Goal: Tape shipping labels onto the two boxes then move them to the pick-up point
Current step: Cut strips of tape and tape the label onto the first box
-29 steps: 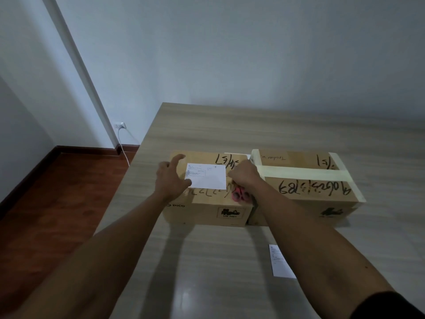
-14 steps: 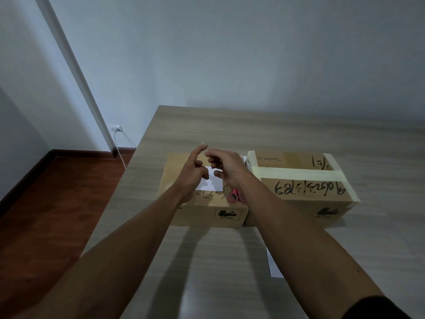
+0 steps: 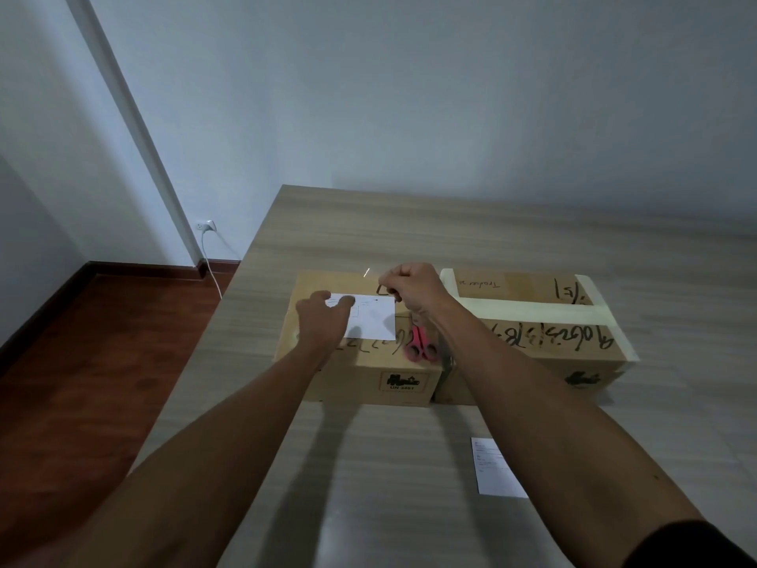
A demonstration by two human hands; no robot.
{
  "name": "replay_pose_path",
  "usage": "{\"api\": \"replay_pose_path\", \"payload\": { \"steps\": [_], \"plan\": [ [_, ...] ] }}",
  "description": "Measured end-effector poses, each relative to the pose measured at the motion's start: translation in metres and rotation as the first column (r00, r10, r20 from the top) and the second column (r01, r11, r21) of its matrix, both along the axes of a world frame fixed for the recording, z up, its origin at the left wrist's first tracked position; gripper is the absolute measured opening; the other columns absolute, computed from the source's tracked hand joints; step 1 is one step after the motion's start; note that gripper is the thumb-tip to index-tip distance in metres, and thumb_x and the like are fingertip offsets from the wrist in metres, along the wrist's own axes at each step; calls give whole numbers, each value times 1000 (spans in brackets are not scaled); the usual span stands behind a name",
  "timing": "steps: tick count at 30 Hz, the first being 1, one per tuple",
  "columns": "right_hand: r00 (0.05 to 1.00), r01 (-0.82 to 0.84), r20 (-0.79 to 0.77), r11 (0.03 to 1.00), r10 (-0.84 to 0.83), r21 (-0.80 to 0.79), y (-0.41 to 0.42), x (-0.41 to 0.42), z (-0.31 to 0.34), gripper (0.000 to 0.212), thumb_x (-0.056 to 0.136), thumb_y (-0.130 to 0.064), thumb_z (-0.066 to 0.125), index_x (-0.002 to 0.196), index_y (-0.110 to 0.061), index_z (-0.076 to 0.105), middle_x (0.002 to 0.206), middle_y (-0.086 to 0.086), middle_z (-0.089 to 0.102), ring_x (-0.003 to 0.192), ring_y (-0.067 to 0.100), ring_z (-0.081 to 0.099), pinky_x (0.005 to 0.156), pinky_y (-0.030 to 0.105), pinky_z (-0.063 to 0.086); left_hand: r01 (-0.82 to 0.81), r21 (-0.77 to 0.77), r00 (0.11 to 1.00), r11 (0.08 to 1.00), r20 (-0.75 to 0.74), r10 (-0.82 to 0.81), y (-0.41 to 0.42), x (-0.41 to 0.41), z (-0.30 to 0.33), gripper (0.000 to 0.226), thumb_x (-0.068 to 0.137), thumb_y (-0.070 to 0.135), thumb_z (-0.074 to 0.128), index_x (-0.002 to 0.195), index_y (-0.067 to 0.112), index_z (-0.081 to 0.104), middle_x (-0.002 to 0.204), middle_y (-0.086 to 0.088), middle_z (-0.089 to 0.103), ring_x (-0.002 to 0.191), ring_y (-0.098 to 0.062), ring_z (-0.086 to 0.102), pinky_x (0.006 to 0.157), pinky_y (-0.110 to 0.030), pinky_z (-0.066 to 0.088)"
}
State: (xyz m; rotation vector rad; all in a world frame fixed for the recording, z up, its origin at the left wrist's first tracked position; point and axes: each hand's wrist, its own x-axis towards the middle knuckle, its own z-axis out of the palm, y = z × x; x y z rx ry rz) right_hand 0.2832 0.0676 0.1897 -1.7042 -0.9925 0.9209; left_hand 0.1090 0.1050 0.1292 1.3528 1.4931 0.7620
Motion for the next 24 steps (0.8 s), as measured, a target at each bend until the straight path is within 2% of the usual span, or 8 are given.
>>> {"api": "replay_pose_path", "payload": {
  "steps": [3,6,13,15,17,19,21,24],
  "plan": [
    [997,-49,65,999,50,-21,-4,5,-2,18,91,-13,75,91,4,76,74,2,68,65,11,57,64,25,50,11,170,991,985,133,-34,-8,5,19,51,80,58,74,106,14,78,108,1,74,95,-10,70,82,-34,60],
    [993,-83,81,995,86,-51,-7,7,-2,19,90,-17,75,91,2,77,75,3,68,69,16,55,65,28,49,43,294,974,955,203,-106,-11,15,35,27,89,38,78,92,11,81,89,5,78,81,-2,71,62,-10,51],
    [988,-100,106,988,113,-119,-16,12,-6,12,89,-13,74,87,-1,76,72,2,66,60,9,54,56,20,44,123,314,980,941,113,-165,-5,23,19,15,91,15,76,79,7,81,68,1,73,61,2,63,60,-11,45],
    [985,-97,121,978,120,-182,-16,14,-9,17,89,-14,74,88,3,76,68,2,65,53,7,52,52,21,41,142,308,982,941,77,-173,-9,25,17,14,91,14,75,80,7,81,72,1,73,64,4,64,62,-10,45],
    [979,-101,146,960,143,-259,-15,17,-11,19,87,-14,75,77,1,70,57,-3,63,41,4,47,49,22,39,133,262,988,956,46,-150,-13,26,11,15,90,16,76,81,5,79,81,0,74,72,3,64,68,-15,46],
    [966,-119,183,939,185,-322,-15,18,-15,34,87,-17,76,61,-8,56,45,-6,49,35,9,39,50,23,35,116,172,992,978,27,-123,-17,27,3,17,89,19,78,79,6,77,88,1,75,80,-3,66,74,-23,49],
    [950,-117,231,923,212,-366,-18,17,-22,46,89,-18,77,58,-14,43,50,0,37,39,14,32,53,26,33,111,103,994,988,-6,-111,-20,29,-4,18,88,21,79,78,7,78,89,1,76,84,-7,68,78,-27,51],
    [945,-89,245,891,216,-446,-22,15,-34,28,92,-16,72,72,-9,53,60,9,49,37,16,44,49,25,39,73,43,996,996,-50,-70,-26,35,-12,31,86,17,79,59,10,65,63,5,66,59,-5,57,66,-25,45]
  ]
}}
